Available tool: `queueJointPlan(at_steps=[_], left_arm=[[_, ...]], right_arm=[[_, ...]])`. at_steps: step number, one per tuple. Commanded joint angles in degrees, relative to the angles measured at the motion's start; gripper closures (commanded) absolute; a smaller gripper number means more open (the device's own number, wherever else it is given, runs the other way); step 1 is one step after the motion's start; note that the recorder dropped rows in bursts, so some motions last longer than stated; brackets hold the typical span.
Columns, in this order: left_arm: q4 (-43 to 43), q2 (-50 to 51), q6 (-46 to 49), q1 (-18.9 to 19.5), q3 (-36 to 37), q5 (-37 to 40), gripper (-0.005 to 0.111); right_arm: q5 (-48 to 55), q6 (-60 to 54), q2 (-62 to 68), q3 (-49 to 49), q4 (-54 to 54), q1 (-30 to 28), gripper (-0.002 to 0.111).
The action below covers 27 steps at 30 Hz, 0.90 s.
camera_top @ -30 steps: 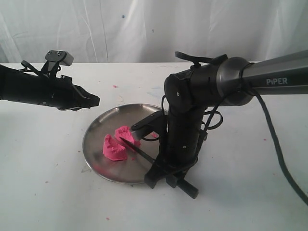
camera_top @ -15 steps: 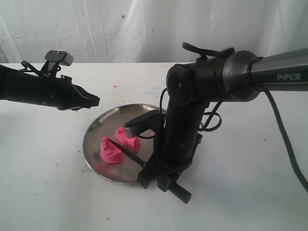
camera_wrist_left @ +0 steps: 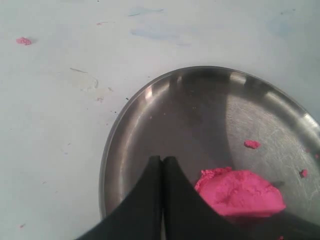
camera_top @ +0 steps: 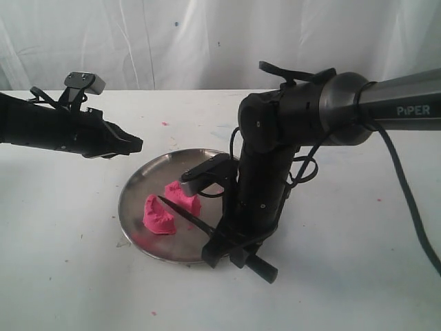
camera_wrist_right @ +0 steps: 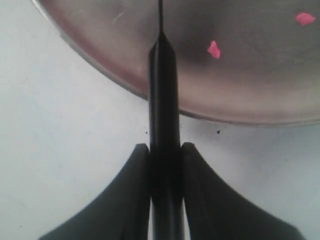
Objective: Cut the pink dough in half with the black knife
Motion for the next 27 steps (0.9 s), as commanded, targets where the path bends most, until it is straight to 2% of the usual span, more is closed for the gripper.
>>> queueJointPlan(at_steps=[1, 18, 27], left_arm=[[-0.88, -0.71, -0.33, 0.09, -0.07, 0.69, 0.107], [-0.98, -0.71, -0.33, 0.09, -0.07, 0.69, 0.107], [-0.99, -0.71, -0.5, 0.09, -0.07, 0.69, 0.107]], right_arm=[[-0.79, 1.5, -0.69, 0.1, -1.59, 0.04, 0.108], [-0.36, 2.95, -0.69, 0.1, -4.48, 0.04, 0.108], [-2.4, 7.82, 0.64, -0.53, -8.13, 0.04, 0.108]])
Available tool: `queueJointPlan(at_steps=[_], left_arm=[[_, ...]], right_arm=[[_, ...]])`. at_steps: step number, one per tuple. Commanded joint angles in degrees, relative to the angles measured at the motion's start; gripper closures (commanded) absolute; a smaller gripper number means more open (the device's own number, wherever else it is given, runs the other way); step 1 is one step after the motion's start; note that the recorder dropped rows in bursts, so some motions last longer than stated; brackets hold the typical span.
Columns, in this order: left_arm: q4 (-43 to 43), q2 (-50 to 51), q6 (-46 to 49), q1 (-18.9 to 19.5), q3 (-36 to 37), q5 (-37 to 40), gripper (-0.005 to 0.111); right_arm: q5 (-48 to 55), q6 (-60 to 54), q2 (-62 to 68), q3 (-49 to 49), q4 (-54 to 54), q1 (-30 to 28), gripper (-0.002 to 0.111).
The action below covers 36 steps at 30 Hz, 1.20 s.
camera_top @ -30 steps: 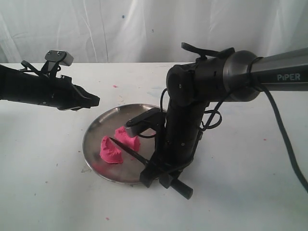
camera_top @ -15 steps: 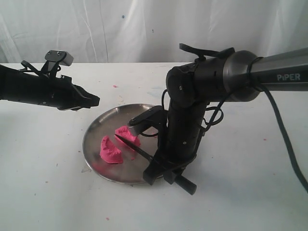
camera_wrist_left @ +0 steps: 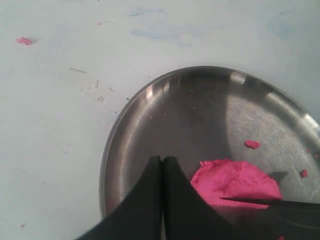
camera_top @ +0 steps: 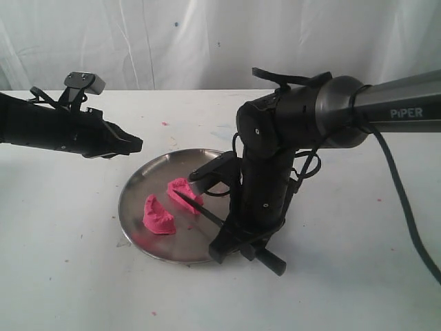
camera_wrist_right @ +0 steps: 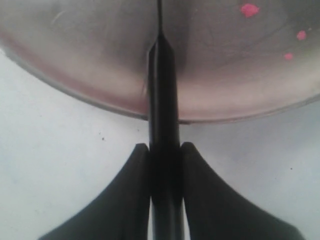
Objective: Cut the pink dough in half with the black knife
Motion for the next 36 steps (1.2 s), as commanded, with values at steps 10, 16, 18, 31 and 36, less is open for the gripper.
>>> queueJointPlan(at_steps=[10, 16, 18, 31, 36], left_arm=[[-0.99, -1.73, -1.56, 0.09, -0.07, -0.48, 0.107], [-0.99, -1.73, -1.56, 0.09, -0.07, -0.48, 0.107], [-0.99, -1.73, -1.56, 0.09, -0.07, -0.48, 0.107], [-0.99, -1.71, -1.2, 0.09, -0.07, -1.06, 0.107], [-0.99, -1.71, -1.08, 0.09, -0.07, -1.05, 0.107]], right_arm=[[-4.27, 1.55, -5.74, -0.93, -0.22, 0.04, 0.108], [-11.74, 5.98, -11.08, 3.36, 3.71, -0.99, 0.108], [-15.82, 8.64, -13.05, 5.86, 5.85, -1.88, 0.108], [-38.26, 7.84, -17.9, 20.95, 33.13, -3.69, 0.108], [-37.7, -3.25, -18.28, 20.95, 46.15, -3.69, 0.108]])
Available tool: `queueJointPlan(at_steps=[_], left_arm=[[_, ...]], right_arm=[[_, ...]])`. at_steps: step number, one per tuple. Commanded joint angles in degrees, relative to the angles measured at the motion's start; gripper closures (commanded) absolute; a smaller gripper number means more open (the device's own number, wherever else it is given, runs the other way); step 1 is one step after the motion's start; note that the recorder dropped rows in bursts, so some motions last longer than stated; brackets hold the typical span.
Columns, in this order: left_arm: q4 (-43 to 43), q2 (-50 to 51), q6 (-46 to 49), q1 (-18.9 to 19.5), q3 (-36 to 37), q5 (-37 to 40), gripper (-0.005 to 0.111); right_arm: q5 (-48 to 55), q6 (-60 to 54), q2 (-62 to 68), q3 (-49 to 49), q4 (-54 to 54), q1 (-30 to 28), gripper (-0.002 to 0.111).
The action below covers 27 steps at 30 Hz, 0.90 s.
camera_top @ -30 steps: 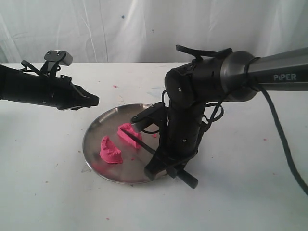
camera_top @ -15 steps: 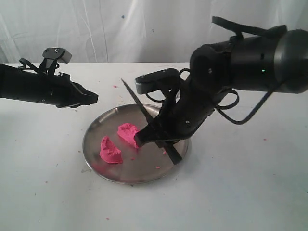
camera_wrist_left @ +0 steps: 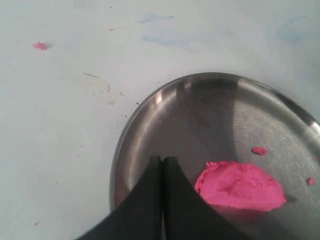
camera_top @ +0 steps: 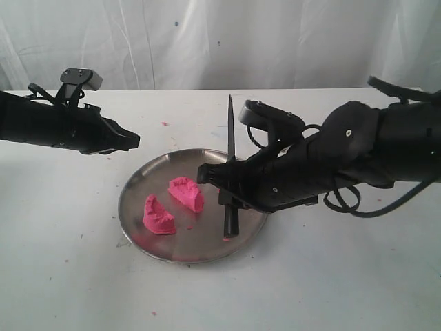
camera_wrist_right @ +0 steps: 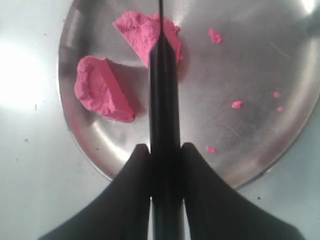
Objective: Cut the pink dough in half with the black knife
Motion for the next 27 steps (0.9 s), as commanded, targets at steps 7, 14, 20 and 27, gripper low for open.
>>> queueJointPlan(at_steps=[7, 14, 20, 27], left_arm=[[-0.99, -0.73, 0.17, 0.09, -0.07, 0.6, 0.107], [-0.99, -0.73, 0.17, 0.09, -0.07, 0.6, 0.107], [-0.99, -0.73, 0.17, 0.09, -0.07, 0.6, 0.107], [-0.99, -0.73, 0.17, 0.09, -0.07, 0.6, 0.107]], right_arm=[[0.45, -20.38, -1.14, 0.19, 23.11, -0.36, 0.108], [5.73, -53.43, -0.89, 2.75, 60.25, -2.22, 0.108], [9.33, -57.5, 1.72, 4.91, 60.25, -5.03, 0.108], [13.07, -58.35, 5.01, 5.12, 60.25, -7.89, 0.108]])
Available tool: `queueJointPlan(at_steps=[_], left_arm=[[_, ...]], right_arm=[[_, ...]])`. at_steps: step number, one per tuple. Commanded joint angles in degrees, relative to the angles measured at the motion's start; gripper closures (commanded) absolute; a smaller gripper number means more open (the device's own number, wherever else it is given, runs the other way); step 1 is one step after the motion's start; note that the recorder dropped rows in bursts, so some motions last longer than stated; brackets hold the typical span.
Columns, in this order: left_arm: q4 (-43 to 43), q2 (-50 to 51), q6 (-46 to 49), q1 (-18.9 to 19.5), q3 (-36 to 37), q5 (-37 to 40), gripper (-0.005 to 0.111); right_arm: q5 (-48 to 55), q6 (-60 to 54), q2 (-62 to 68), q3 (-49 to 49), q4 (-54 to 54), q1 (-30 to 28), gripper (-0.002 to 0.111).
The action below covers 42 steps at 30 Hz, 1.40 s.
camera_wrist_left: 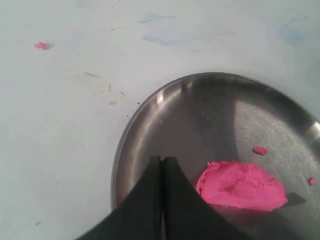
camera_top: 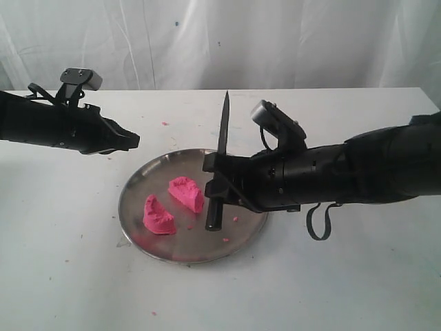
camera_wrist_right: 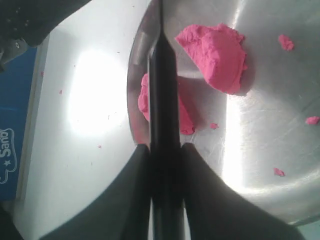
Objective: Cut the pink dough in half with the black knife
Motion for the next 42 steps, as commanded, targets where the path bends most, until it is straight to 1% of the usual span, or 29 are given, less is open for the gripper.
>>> queueJointPlan(at_steps=[1, 6, 16, 21, 42], left_arm=[[-0.99, -0.73, 0.16, 0.09, -0.07, 0.65, 0.107], [-0.99, -0.73, 0.16, 0.09, -0.07, 0.65, 0.107], [-0.99, -0.73, 0.16, 0.09, -0.07, 0.65, 0.107], [-0.99, -0.73, 0.16, 0.09, -0.07, 0.65, 0.107], [-0.99, -0.73, 0.16, 0.09, -0.07, 0.65, 0.107]], right_arm=[[3.05, -1.51, 2.43, 0.36, 0.59, -2.34, 0.108], [6.41, -2.18, 5.82, 0.36, 0.59, -3.43, 0.108], [9.4, -3.94, 9.83, -1.24, 0.59, -5.69, 0.108], [9.4, -3.7, 11.22, -2.67, 0.59, -5.69, 0.108], [6.11, -3.43, 14.93, -2.8, 0.59, -5.69, 0.108]])
